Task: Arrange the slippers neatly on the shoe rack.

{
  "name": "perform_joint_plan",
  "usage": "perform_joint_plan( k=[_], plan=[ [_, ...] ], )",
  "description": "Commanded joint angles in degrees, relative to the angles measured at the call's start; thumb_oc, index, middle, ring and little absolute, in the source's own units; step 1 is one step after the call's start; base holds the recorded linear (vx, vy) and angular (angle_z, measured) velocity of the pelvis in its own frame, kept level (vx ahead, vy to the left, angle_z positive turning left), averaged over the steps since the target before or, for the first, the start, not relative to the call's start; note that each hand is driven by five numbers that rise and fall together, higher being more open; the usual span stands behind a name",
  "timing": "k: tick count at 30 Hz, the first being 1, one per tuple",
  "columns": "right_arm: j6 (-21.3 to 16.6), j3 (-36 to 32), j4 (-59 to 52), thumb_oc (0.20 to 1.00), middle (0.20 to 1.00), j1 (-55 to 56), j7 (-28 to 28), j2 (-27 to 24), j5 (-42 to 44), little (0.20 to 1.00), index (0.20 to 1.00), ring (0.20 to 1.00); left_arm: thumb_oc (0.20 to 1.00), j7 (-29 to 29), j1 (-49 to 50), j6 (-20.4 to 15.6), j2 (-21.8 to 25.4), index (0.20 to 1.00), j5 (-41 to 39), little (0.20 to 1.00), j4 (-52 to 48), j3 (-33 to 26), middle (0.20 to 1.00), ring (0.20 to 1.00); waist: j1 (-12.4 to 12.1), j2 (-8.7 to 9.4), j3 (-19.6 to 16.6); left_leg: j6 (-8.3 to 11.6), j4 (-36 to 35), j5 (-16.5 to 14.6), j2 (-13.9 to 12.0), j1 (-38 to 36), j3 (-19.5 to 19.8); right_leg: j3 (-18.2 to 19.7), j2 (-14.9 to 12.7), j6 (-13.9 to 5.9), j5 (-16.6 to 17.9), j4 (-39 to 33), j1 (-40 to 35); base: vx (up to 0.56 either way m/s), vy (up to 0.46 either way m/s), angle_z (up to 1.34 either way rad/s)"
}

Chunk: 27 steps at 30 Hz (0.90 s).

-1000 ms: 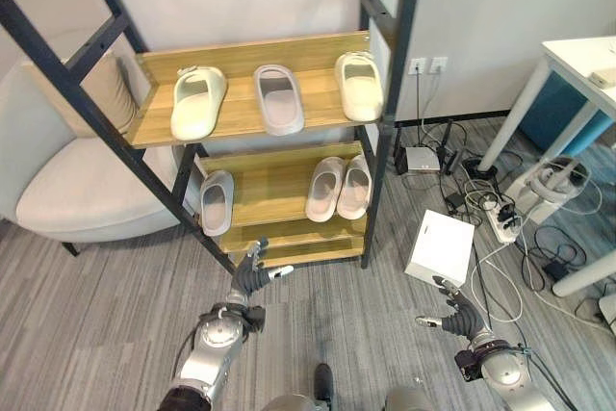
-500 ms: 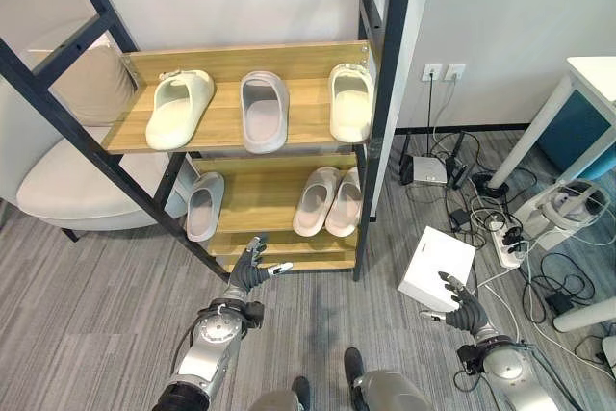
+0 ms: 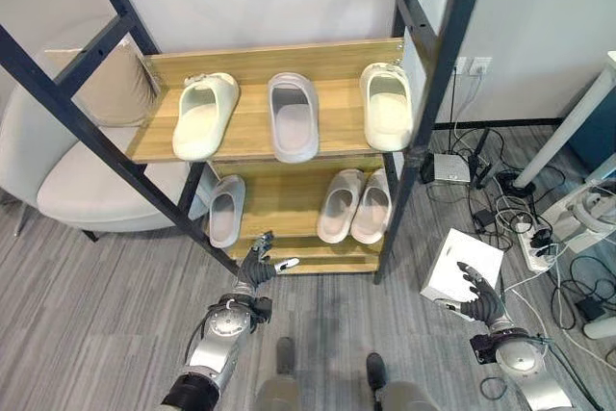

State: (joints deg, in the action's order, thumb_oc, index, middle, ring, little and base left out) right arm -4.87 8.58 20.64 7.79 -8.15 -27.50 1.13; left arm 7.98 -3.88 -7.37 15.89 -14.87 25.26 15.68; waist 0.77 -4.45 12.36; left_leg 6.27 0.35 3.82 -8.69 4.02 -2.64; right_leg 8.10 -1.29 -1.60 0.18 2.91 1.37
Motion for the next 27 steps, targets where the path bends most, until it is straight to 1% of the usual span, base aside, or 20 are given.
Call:
perform_joint_plan(
  k=[1, 2, 3, 5, 6, 7, 8, 9, 11, 12, 15, 16, 17, 18, 20, 21, 23, 25, 26, 27],
  plan=[
    [-2.07, 1.36, -2.69, 1.000, 1.000, -1.38, 0.26, 0.68, -0.27, 1.000, 1.000, 1.000, 1.000, -0.15, 1.87, -3.04, 3.17, 1.000, -0.47, 1.000, -5.26, -1.05, 1.000, 1.000, -1.49, 6.30, -2.69, -0.86, 1.94, 2.86, 2.07, 5.91, -1.02, 3.78, -11.33, -7.99, -5.53, 2.41, -10.70, 0.14, 0.182, -0.14],
    [-1.89, 2.26, -2.25, 1.000, 1.000, -2.39, 0.17, 1.40, -0.54, 1.000, 1.000, 1.000, 1.000, 0.00, 1.60, -3.05, 3.74, 1.000, -0.75, 1.000, -5.67, -0.92, 1.000, 1.000, -1.59, 7.01, -2.41, -2.29, 2.72, 0.99, 3.60, 5.28, -1.79, 4.85, -12.92, -8.70, -1.84, 4.60, -8.91, 0.16, 0.230, -0.04],
    [-1.89, 2.58, -1.97, 1.000, 1.000, -2.89, 0.17, 1.89, -0.55, 1.000, 1.000, 1.000, 1.000, 0.00, 1.41, -2.99, 3.99, 1.000, -0.94, 1.000, -6.05, -0.89, 1.000, 1.000, -1.70, 7.11, -2.20, -2.94, 2.78, 0.35, 4.19, 4.88, -2.29, 5.44, -13.19, -8.75, 0.07, 6.57, -7.72, 0.11, 0.222, -0.05],
    [-1.92, 3.37, -1.46, 1.000, 1.000, -3.76, 0.22, 2.45, -0.68, 1.000, 1.000, 1.000, 1.000, 0.13, 1.05, -2.98, 4.44, 1.000, -1.02, 1.000, -6.39, -0.93, 1.000, 1.000, -2.04, 7.06, -1.76, -3.98, 2.57, -0.68, 5.04, 3.81, -3.24, 5.96, -12.79, -8.54, 2.72, 9.49, -5.84, 0.06, 0.126, -0.05],
    [-1.94, 3.39, -1.41, 1.000, 1.000, -3.83, 0.21, 2.48, -0.69, 1.000, 1.000, 1.000, 1.000, 0.13, 1.03, -2.97, 4.46, 1.000, -1.02, 1.000, -6.39, -0.96, 1.000, 1.000, -2.14, 7.07, -1.72, -4.00, 2.56, -0.70, 5.00, 3.77, -3.35, 6.10, -12.76, -8.55, 2.72, 9.57, -5.76, 0.06, 0.087, -0.07],
    [-1.98, 3.61, -1.61, 1.000, 1.000, -3.89, 0.44, 2.74, -0.68, 1.000, 1.000, 1.000, 1.000, -0.02, 0.88, -2.99, 4.61, 1.000, -0.85, 1.000, -6.45, -0.99, 1.000, 1.000, -2.05, 6.96, -1.53, -4.38, 2.27, -1.05, 5.37, 2.96, -3.56, 5.84, -11.80, -8.24, 3.07, 10.08, -4.77, 0.10, 0.081, -0.07],
    [-2.07, 3.62, -1.74, 1.000, 1.000, -3.65, 0.64, 2.71, -0.53, 1.000, 1.000, 1.000, 1.000, 0.07, 0.79, -3.32, 4.92, 1.000, -0.89, 1.000, -6.55, -1.35, 1.000, 1.000, -1.74, 6.71, -1.46, -4.77, 0.72, -1.61, 5.84, 0.72, -3.91, 4.64, -9.77, -7.98, 1.66, 8.35, -3.54, 0.14, 0.090, -0.10],
    [-2.13, 3.58, -1.86, 1.000, 1.000, -3.69, 0.66, 2.70, -0.42, 1.000, 1.000, 1.000, 1.000, 0.00, 0.74, -3.30, 5.01, 1.000, -0.94, 1.000, -6.69, -1.35, 1.000, 1.000, -1.54, 6.54, -1.34, -4.93, -0.14, -2.01, 6.05, -0.50, -3.93, 3.03, -8.61, -7.84, 0.62, 7.07, -2.49, 0.13, 0.058, -0.22],
    [-2.13, 3.91, -2.04, 1.000, 1.000, -4.14, 0.49, 2.62, -0.07, 1.000, 1.000, 1.000, 1.000, 0.35, 0.35, -3.19, 5.10, 1.000, -1.19, 1.000, -6.70, -1.34, 1.000, 1.000, -0.77, 6.11, -0.11, -5.19, -1.83, -3.01, 6.57, -3.34, -3.71, -1.56, -5.37, -7.39, 0.06, 4.77, 1.62, 0.10, -0.013, -0.32],
    [-2.08, 3.69, -2.10, 1.000, 1.000, -3.74, 0.28, 2.58, 0.13, 1.000, 1.000, 1.000, 1.000, 0.03, 0.33, -2.95, 5.06, 1.000, -0.97, 1.000, -6.66, -1.16, 1.000, 1.000, -0.52, 6.17, -0.07, -5.10, -1.53, -3.15, 6.91, -3.53, -3.37, -2.73, -5.31, -7.16, -0.41, 2.99, 0.62, 0.11, -0.063, -0.12],
    [-2.26, 3.70, -2.57, 1.000, 1.000, -2.87, 0.26, 2.16, 0.13, 1.000, 1.000, 1.000, 1.000, -0.32, 0.85, -3.08, 4.47, 1.000, -1.31, 1.000, -6.60, -1.38, 1.000, 1.000, -0.22, 6.48, -0.01, -4.45, -1.58, -3.36, 6.42, -5.11, -2.75, -2.45, -3.94, -5.99, -0.87, 0.61, -1.92, 0.08, -0.084, 0.40],
    [-2.25, 3.70, -2.57, 1.000, 1.000, -2.87, 0.26, 2.15, 0.13, 1.000, 1.000, 1.000, 1.000, -0.32, 0.85, -3.08, 4.47, 1.000, -1.31, 1.000, -6.61, -1.37, 1.000, 1.000, -0.23, 6.47, 0.02, -4.45, -1.61, -3.35, 6.42, -5.17, -2.76, -2.44, -3.93, -5.99, -0.86, 0.60, -1.97, 0.09, -0.130, 0.03],
    [-2.31, 3.85, -2.73, 1.000, 1.000, -2.41, 0.42, 1.88, 0.20, 1.000, 1.000, 1.000, 1.000, -0.50, 0.98, -3.18, 4.35, 1.000, -1.58, 1.000, -6.38, -1.26, 1.000, 1.000, -0.27, 6.58, -0.09, -3.81, -1.26, -3.48, 5.68, -5.91, -2.38, -2.71, -3.22, -4.95, -1.42, 0.02, -3.03, 0.10, -0.165, -0.08],
    [-2.49, 3.86, -2.90, 1.000, 1.000, -2.26, 0.54, 1.88, 0.46, 1.000, 1.000, 1.000, 1.000, -0.59, 0.97, -3.15, 4.27, 1.000, -1.81, 1.000, -6.40, -1.20, 1.000, 1.000, -0.14, 6.67, 0.04, -3.44, -0.07, -3.77, 5.36, -5.79, -1.96, -2.85, -2.93, -4.63, -1.71, 0.09, -3.42, 0.10, -0.209, -0.01],
    [-2.67, 3.80, -3.15, 1.000, 1.000, -1.81, 0.65, 1.67, 0.98, 1.000, 1.000, 1.000, 1.000, -0.71, 0.61, -3.06, 4.09, 1.000, -2.17, 1.000, -6.44, -0.73, 1.000, 1.000, -0.01, 7.06, 1.05, -2.75, 6.01, -4.10, 4.87, -3.62, -0.81, -3.19, -2.58, -3.72, -2.13, 0.41, -4.05, -0.01, -0.138, 0.13],
    [-2.90, 3.91, -3.09, 1.000, 1.000, -1.98, 0.21, 0.57, 1.28, 1.000, 1.000, 1.000, 1.000, -0.10, -0.34, -3.23, 3.59, 1.000, -2.77, 1.000, -6.11, -0.02, 1.000, 1.000, -0.85, 7.72, 2.39, -1.83, 10.82, -2.05, 5.56, 1.59, 1.97, -3.29, -2.82, -3.11, -2.42, 0.34, -4.89, 0.00, -0.086, 0.27],
    [-2.79, 3.65, -3.09, 1.000, 1.000, -1.81, 0.12, 0.36, 1.18, 1.000, 1.000, 1.000, 1.000, 0.03, -0.53, -3.24, 3.30, 1.000, -2.93, 1.000, -6.14, 0.07, 1.000, 1.000, -0.71, 7.76, 1.96, -2.02, 8.73, -2.27, 5.48, 2.61, 2.74, -3.64, -2.94, -3.29, -3.05, -0.22, -5.55, 0.06, -0.008, 0.26],
    [-2.74, 3.15, -2.71, 1.000, 1.000, -1.97, -0.70, -0.16, 1.35, 1.000, 1.000, 1.000, 1.000, 0.02, -0.84, -3.07, 3.00, 1.000, -2.89, 1.000, -5.76, 0.85, 1.000, 1.000, -1.60, 7.39, 1.77, -1.56, 5.31, 1.01, 3.91, 5.77, 3.38, -3.49, -2.74, -3.39, -4.51, -0.31, -6.61, 0.14, 0.096, 0.08],
    [-2.74, 3.36, -2.76, 1.000, 1.000, -2.02, -0.61, -0.04, 1.22, 1.000, 1.000, 1.000, 1.000, 0.18, -0.70, -3.22, 2.84, 1.000, -2.88, 1.000, -5.63, 0.83, 1.000, 1.000, -1.45, 6.99, 1.24, -1.42, 2.66, 1.18, 3.50, 5.16, 3.03, -3.26, -2.55, -3.63, -5.31, -0.40, -6.71, 0.09, 0.092, 0.00],
    [-2.74, 3.38, -2.77, 1.000, 1.000, -2.00, -0.61, -0.07, 1.22, 1.000, 1.000, 1.000, 1.000, 0.18, -0.67, -3.24, 2.81, 1.000, -2.87, 1.000, -5.61, 0.82, 1.000, 1.000, -1.52, 7.00, 1.22, -1.41, 2.25, 1.36, 3.48, 4.91, 2.92, -3.17, -2.56, -3.62, -5.34, -0.37, -6.71, 0.03, 0.046, -0.09]
  ],
)
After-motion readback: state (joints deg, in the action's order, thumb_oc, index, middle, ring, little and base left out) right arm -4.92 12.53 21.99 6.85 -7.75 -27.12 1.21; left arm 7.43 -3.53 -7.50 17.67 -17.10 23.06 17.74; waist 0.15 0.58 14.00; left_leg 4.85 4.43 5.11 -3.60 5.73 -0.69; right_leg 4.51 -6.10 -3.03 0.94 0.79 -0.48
